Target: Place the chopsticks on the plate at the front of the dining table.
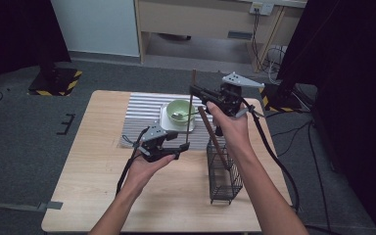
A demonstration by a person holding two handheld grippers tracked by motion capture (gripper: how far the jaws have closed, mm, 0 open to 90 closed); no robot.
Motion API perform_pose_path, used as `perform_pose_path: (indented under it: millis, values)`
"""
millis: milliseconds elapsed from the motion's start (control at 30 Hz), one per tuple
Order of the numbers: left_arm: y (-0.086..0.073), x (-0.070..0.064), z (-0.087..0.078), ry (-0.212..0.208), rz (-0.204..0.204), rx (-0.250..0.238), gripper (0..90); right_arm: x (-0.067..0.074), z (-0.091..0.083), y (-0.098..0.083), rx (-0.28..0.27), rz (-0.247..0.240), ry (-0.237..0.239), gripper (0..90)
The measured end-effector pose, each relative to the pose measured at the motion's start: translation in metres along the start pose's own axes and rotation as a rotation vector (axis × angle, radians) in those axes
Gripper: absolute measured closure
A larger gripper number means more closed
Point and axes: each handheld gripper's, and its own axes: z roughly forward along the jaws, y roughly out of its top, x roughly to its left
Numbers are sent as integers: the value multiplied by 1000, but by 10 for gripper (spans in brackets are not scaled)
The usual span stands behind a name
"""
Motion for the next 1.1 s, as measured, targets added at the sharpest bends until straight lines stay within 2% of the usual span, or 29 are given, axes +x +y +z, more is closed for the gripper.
perform_pose_path:
  millis: [67, 100, 367, 433, 500, 733, 867, 1100]
  values:
    - [0, 0, 2, -3, 3, 0, 436, 0, 1, -1, 1, 1, 1, 841]
    - [0, -1, 3, -24, -1, 2, 508, 1, 3, -3, 10, -5, 3, 841]
    - [-3, -1, 8, -19, -16, 9, 650, -2, 3, -6, 5, 14, 9, 841]
    - [-4, -1, 8, -17, -22, 8, 662, -2, 2, -6, 4, 19, 10, 841]
    - [-5, 1, 8, -25, -34, 4, 687, -2, 1, -5, -9, 46, 26, 841]
    - [-11, 2, 9, -32, -48, 8, 758, -2, -4, -2, -9, 26, 11, 841]
    - [-13, 4, 8, -34, -47, 18, 770, -2, -4, -1, -19, 32, 16, 841]
    - [-13, 5, 8, -34, -56, 4, 798, -2, -2, -3, -11, 32, 20, 841]
